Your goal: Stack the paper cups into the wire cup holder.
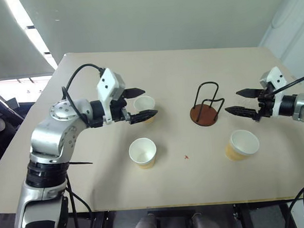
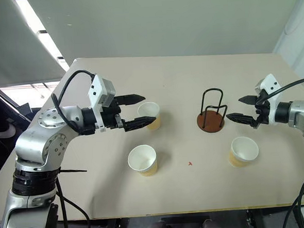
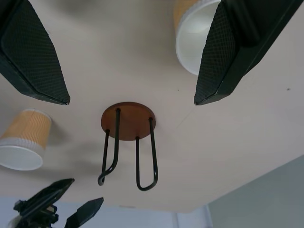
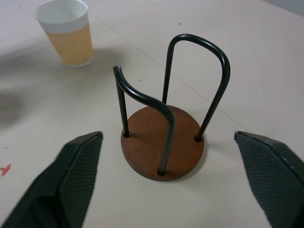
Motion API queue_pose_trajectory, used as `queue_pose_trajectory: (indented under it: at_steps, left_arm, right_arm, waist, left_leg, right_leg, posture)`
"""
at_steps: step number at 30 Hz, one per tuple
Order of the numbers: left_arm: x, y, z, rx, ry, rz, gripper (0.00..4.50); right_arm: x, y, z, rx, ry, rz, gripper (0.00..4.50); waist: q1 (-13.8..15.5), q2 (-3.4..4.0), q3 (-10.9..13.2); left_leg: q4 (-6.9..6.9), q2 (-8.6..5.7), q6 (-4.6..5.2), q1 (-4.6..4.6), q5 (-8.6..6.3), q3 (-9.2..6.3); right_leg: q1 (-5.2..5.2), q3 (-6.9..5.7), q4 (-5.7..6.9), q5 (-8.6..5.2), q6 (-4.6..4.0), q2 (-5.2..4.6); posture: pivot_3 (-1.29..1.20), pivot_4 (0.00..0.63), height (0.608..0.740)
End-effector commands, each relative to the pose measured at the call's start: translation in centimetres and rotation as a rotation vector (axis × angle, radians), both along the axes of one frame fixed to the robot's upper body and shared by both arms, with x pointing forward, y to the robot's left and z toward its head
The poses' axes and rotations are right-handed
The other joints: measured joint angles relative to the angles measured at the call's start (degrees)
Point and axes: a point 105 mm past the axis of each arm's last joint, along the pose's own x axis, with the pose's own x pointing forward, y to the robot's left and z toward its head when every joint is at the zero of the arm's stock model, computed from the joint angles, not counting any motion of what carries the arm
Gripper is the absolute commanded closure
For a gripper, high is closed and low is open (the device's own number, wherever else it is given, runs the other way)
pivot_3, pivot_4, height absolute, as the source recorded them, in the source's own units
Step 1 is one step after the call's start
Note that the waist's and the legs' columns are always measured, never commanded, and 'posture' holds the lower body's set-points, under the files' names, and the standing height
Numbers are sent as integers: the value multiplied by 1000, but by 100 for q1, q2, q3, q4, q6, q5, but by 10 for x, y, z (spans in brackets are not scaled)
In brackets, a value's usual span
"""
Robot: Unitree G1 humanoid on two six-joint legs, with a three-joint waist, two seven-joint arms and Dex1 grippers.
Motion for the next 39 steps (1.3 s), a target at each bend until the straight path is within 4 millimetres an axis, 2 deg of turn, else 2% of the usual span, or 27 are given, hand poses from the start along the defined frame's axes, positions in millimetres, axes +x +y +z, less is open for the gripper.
queue_pose_trajectory:
  at_steps: [1, 11, 24, 27, 28, 37, 38, 39]
  left_arm:
    - [-2, 1, 13, 23, -55, -20, 0]
    - [-9, -1, 19, 33, -52, -89, 0]
    - [-24, -1, 16, 18, 35, -161, 0]
    - [-26, 0, 14, 32, 51, -170, 0]
    - [-26, 0, 14, 33, 52, -172, 0]
    - [-27, 3, 14, 67, 68, -200, 0]
    - [-28, 3, 14, 71, 75, -209, 0]
    - [-29, 3, 14, 76, 84, -220, 0]
  right_arm:
    - [4, 4, 6, -32, -45, 11, 13]
    - [21, 5, -3, -56, -35, 9, 13]
    - [36, 22, -10, -40, -18, 51, 13]
    - [36, 23, -9, -38, -17, 56, 566]
    - [36, 23, -9, -38, -17, 57, 883]
    - [20, 27, 5, -8, -7, 115, 4249]
    - [17, 28, 7, -14, -9, 127, 4461]
    - [13, 30, 9, -20, -12, 138, 4461]
  waist:
    - [-4, 0, 0]
    - [-15, 0, 0]
    - [-21, 0, 0]
    - [-23, 1, 0]
    - [-23, 1, 0]
    - [-22, 1, 0]
    - [-22, 1, 0]
    - [-21, 1, 0]
  left_leg:
    - [0, 0, 0, 0, 0, 0]
    - [0, 0, 0, -1, 0, -2]
    - [-4, 0, 0, -2, 0, -4]
    - [-5, 0, 0, -2, 0, -4]
    - [-5, 0, 0, -3, 0, -4]
    - [-7, 0, -1, -3, 0, -4]
    - [-7, 0, -1, -3, 0, -4]
    - [-7, 0, -1, -4, 0, -4]
  right_leg:
    - [0, 0, 0, 0, 0, 0]
    - [-1, 0, 0, 0, 0, 0]
    - [-2, -2, 4, 0, 0, 0]
    - [-2, -2, 4, 0, 0, 0]
    - [-2, -2, 4, 0, 0, 0]
    - [-2, -2, 2, 0, 0, 0]
    - [-2, -2, 2, 0, 0, 0]
    - [-1, -2, 1, 0, 0, 0]
  posture:
    - [0, 150, 740]
    - [0, 150, 740]
    - [0, 150, 740]
    - [0, 150, 740]
    - [0, 150, 740]
    - [0, 150, 740]
    - [0, 150, 740]
    - [0, 150, 740]
